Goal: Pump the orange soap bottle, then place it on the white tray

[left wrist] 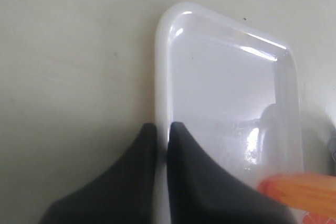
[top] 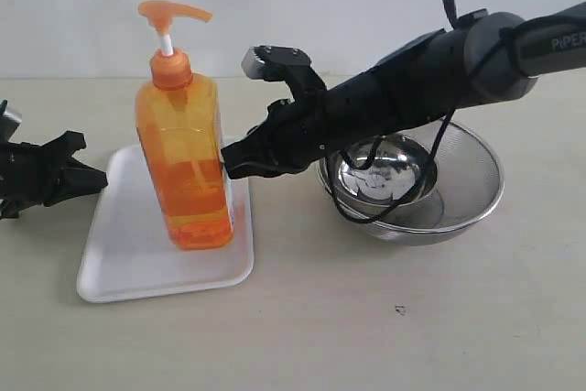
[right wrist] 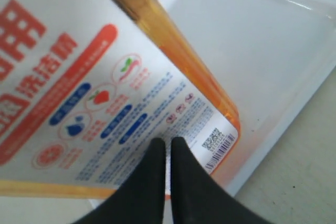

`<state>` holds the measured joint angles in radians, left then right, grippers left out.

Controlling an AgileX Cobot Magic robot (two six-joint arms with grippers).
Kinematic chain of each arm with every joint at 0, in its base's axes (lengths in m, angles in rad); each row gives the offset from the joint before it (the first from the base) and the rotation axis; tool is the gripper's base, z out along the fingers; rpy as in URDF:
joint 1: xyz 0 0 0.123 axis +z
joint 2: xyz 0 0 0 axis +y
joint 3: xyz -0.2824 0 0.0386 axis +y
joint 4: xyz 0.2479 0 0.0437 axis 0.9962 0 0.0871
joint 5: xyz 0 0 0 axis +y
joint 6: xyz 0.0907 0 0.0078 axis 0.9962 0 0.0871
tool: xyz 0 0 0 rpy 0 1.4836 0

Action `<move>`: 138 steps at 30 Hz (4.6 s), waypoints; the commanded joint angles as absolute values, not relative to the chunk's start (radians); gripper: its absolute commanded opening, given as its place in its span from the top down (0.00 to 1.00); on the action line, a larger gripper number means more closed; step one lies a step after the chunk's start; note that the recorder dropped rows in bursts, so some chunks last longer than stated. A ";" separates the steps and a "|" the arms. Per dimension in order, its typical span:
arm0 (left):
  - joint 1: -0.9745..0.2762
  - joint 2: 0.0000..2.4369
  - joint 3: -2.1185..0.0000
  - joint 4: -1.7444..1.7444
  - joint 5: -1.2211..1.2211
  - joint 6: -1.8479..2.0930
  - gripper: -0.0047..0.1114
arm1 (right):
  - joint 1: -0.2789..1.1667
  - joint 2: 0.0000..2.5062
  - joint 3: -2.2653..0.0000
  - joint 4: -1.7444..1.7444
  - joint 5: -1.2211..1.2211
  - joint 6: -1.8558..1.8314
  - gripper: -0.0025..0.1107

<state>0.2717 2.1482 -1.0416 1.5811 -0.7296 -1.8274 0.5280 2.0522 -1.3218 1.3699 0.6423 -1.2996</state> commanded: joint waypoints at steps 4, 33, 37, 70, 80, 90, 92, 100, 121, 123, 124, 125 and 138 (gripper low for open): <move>0.267 2.155 -1.040 1.603 -0.740 -1.816 0.92 | 0.558 2.071 -1.329 1.384 0.646 -1.309 0.98; 0.214 2.155 -1.040 1.605 -0.726 -1.812 0.92 | 0.558 2.086 -1.389 1.344 0.668 -1.263 0.98; 0.223 2.155 -1.040 1.605 -0.726 -1.812 0.92 | 0.558 2.086 -1.389 1.293 0.661 -1.216 0.98; 0.183 1.926 -0.962 1.619 -0.890 -1.732 0.92 | 0.556 2.084 -1.385 1.173 0.700 -1.131 0.98; 0.195 1.699 -0.813 1.568 -0.841 -1.710 0.92 | 0.556 2.084 -1.385 1.163 0.700 -1.127 0.98; 0.133 1.703 -0.813 1.566 -0.841 -1.720 0.92 | 0.556 2.084 -1.385 1.161 0.734 -1.127 0.98; 0.133 1.703 -0.813 1.566 -0.841 -1.720 0.92 | 0.556 2.084 -1.385 1.161 0.736 -1.127 0.98; 0.132 1.703 -0.813 1.556 -0.841 -1.715 0.92 | 0.556 2.084 -1.385 1.161 0.741 -1.127 0.98; 0.130 1.703 -0.813 1.499 -0.838 -1.673 0.92 | 0.558 2.084 -1.385 1.166 0.755 -1.134 0.98; 0.130 1.703 -0.816 1.499 -0.838 -1.673 0.92 | 0.558 2.084 -1.385 1.169 0.751 -1.136 0.98; 0.130 1.703 -0.819 1.499 -0.838 -1.673 0.92 | 0.558 2.084 -1.385 1.171 0.749 -1.136 0.98; 0.130 1.703 -0.823 1.491 -0.842 -1.673 0.92 | 0.558 2.084 -1.385 1.175 0.749 -1.136 0.98; 0.165 1.684 -0.819 1.601 -0.837 -1.764 0.92 | 0.558 2.084 -1.385 1.139 0.722 -1.119 0.98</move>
